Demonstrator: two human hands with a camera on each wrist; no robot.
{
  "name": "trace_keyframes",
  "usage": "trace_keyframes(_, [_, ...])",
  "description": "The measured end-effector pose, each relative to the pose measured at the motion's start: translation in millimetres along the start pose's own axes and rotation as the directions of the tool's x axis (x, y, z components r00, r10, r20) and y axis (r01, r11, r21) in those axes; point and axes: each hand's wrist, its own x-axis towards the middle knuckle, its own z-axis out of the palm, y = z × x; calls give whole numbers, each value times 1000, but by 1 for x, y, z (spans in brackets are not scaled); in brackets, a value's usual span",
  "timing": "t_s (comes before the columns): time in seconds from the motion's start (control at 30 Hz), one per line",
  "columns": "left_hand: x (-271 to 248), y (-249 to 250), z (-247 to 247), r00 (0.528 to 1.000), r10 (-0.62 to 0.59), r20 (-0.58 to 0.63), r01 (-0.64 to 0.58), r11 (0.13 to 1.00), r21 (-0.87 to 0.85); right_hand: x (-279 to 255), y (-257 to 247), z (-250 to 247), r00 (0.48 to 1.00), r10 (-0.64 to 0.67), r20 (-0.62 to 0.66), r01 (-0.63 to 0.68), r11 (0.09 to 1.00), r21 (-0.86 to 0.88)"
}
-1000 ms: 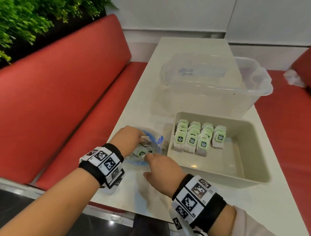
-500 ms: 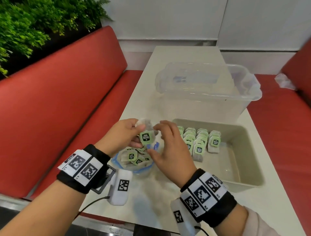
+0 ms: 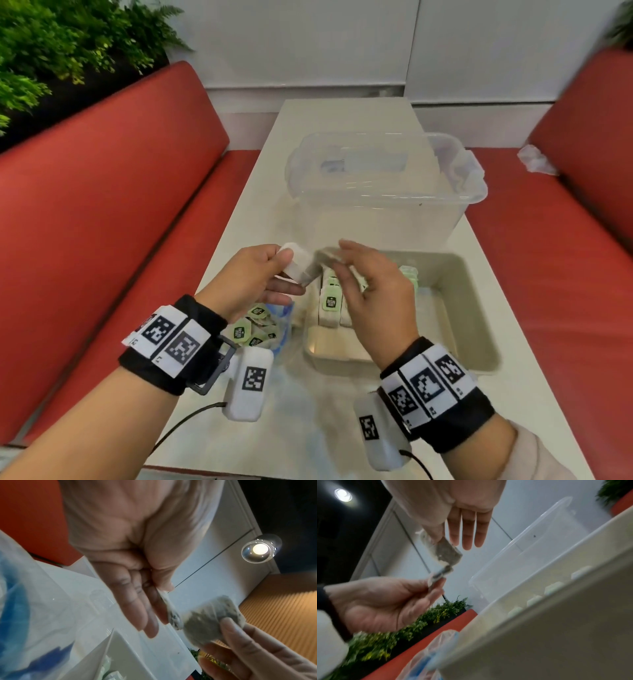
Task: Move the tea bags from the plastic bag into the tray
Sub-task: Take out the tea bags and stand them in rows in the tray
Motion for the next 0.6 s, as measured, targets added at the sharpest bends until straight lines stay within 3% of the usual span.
trace_keyframes(0.1, [5,1,-2,997,65,-30,-60,986,153,9,6,-14,981,187,-47,-185,982,41])
trace_keyframes(0.2, [13,6,-1,986,163,-28,-146,936,321,11,9,-23,958,283,46,-285,957,48])
trace_keyframes(0.33, [18,26,6,916,373,149,-388,728,566,5,13,-25,924,351,148,-354,935,-10])
trace_keyframes(0.4, [19,35,9,886,385,260,-460,655,599,4,19,-23,889,415,192,-417,908,-35])
trace_keyframes(0.5, [21,47,14,853,371,367,-521,628,578,7,22,-24,833,469,292,-470,880,-74])
trace_keyframes(0.6, [25,53,18,813,370,450,-575,630,522,9,17,-27,822,431,373,-505,854,126])
